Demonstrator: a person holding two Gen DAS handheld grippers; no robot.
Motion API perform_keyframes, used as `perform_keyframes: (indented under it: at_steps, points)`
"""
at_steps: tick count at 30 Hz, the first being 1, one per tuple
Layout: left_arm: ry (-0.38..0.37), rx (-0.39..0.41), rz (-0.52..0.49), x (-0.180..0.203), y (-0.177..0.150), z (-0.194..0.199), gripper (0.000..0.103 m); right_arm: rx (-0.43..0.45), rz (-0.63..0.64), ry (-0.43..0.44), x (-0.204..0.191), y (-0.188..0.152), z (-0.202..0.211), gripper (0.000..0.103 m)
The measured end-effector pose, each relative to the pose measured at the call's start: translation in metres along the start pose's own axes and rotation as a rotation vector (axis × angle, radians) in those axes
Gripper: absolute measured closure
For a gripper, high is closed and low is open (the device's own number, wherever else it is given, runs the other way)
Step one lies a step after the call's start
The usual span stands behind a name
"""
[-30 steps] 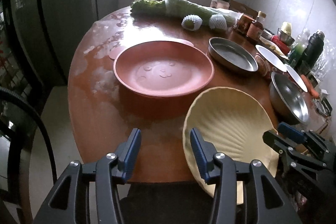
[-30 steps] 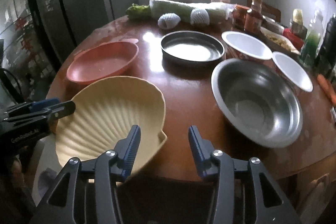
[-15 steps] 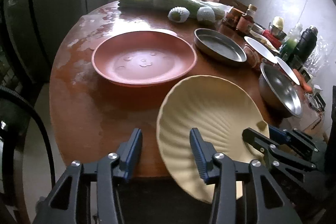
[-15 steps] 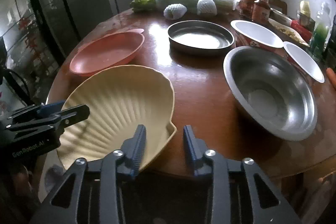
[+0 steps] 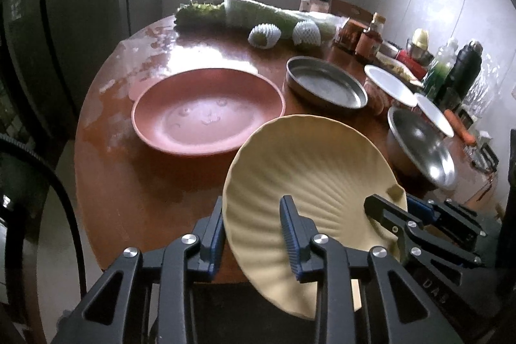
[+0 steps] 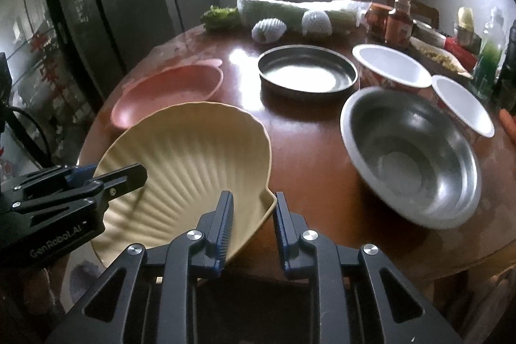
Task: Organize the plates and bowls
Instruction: 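Carry the yellow shell plate with the right gripper over the pink plate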
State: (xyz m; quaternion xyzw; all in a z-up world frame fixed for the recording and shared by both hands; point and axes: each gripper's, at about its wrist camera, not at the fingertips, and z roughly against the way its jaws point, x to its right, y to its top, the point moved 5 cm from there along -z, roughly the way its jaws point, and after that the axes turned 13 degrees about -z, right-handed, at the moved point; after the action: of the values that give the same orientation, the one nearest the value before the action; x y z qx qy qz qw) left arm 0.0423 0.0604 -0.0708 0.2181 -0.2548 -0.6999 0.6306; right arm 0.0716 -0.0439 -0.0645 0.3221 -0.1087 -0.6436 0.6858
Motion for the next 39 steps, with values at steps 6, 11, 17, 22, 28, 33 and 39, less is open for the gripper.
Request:
perform_keyframes:
  at_steps: [6,11,17,22,28,33,39]
  points:
    - [0.034,0.031,0.021,-0.015,0.014,0.007,0.07,0.032,0.009,0.014,-0.013,0.014,0.003,0.078]
    - [0.064,0.056,0.048,-0.037,0.031,0.01,0.07,0.062,0.022,0.041,-0.031,0.034,0.001,0.078]
    - [0.119,0.053,0.053,-0.066,0.05,-0.001,0.07,0.074,0.043,0.062,-0.057,0.058,-0.016,0.077]
    - [0.129,0.034,0.064,-0.083,0.054,-0.015,0.07,0.06,0.044,0.066,-0.07,0.067,-0.035,0.077]
    - [0.141,0.012,0.065,-0.095,0.054,-0.03,0.07,0.03,0.033,0.062,-0.076,0.071,-0.057,0.077]
    - [0.145,0.006,0.06,-0.099,0.058,-0.039,0.07,0.021,0.031,0.052,-0.079,0.073,-0.069,0.077]
    - [0.161,0.01,0.053,-0.103,0.063,-0.045,0.07,0.03,0.038,0.033,-0.082,0.075,-0.075,0.076]
